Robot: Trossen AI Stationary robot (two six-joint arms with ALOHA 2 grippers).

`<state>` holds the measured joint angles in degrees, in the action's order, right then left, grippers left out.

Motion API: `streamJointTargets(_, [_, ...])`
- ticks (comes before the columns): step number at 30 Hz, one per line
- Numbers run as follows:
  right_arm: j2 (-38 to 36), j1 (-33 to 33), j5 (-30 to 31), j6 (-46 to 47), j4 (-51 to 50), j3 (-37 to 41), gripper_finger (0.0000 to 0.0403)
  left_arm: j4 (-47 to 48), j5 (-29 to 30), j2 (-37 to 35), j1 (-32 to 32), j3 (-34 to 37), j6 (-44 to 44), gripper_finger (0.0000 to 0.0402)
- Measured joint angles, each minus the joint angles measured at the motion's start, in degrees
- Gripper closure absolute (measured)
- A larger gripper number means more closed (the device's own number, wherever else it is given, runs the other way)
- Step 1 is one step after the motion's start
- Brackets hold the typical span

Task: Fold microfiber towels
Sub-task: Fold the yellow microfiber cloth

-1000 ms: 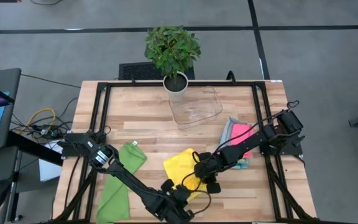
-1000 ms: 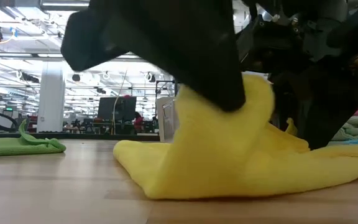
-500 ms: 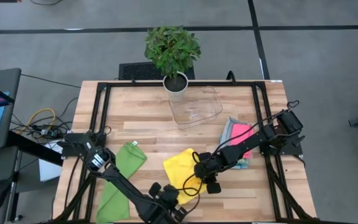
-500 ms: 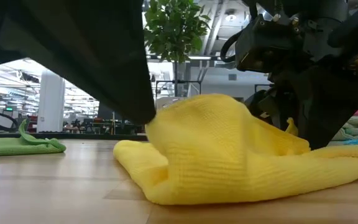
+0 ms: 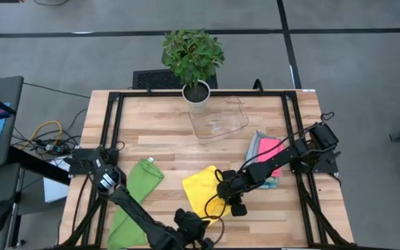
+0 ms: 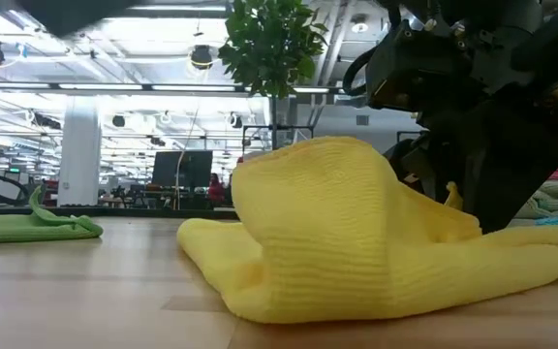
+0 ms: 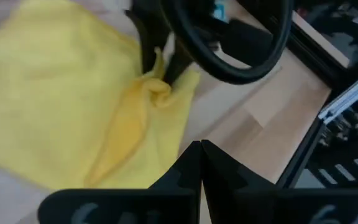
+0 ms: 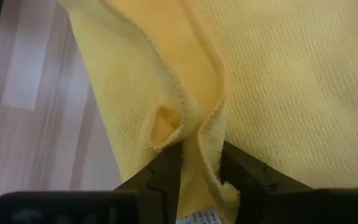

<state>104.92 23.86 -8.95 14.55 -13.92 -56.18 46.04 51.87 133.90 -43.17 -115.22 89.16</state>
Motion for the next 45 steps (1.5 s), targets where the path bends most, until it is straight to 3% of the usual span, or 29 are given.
streamJointTargets(4, [0.0, 0.0, 0.0, 0.0, 0.5, 0.0, 0.0273, -7.2, -5.6, 2.7, 1.8, -0.2, -5.5, 0.0402])
streamJointTargets(7, [0.0, 0.0, 0.0, 0.1, 0.6, 0.0, 0.0273, -6.7, -8.8, 5.1, 3.1, 0.1, -6.4, 0.0402])
streamJointTargets(22, [-0.8, -0.4, -0.1, 0.5, -2.2, -0.1, 0.027, 2.1, -11.5, 8.2, 4.7, 0.3, 1.6, 0.0402])
streamJointTargets(30, [-6.9, -2.8, 0.1, 0.2, -9.2, 0.0, 0.0221, 1.1, -12.0, 9.3, 5.0, 0.0, 4.6, 0.0402])
streamJointTargets(34, [-12.3, -2.8, 3.6, -0.9, -15.6, 1.0, 0.0203, 0.7, -10.9, 9.4, 4.9, 0.1, 5.5, 0.0402])
streamJointTargets(39, [-22.1, 2.7, 5.9, 2.4, -12.7, 5.9, 0.0203, -0.5, -11.4, 9.4, 4.7, 0.1, 7.4, 0.0402])
streamJointTargets(45, [-26.2, 17.7, 24.6, 4.4, 1.6, 13.8, 0.022, -1.7, -11.7, 9.5, 4.6, 0.2, 7.6, 0.0402])
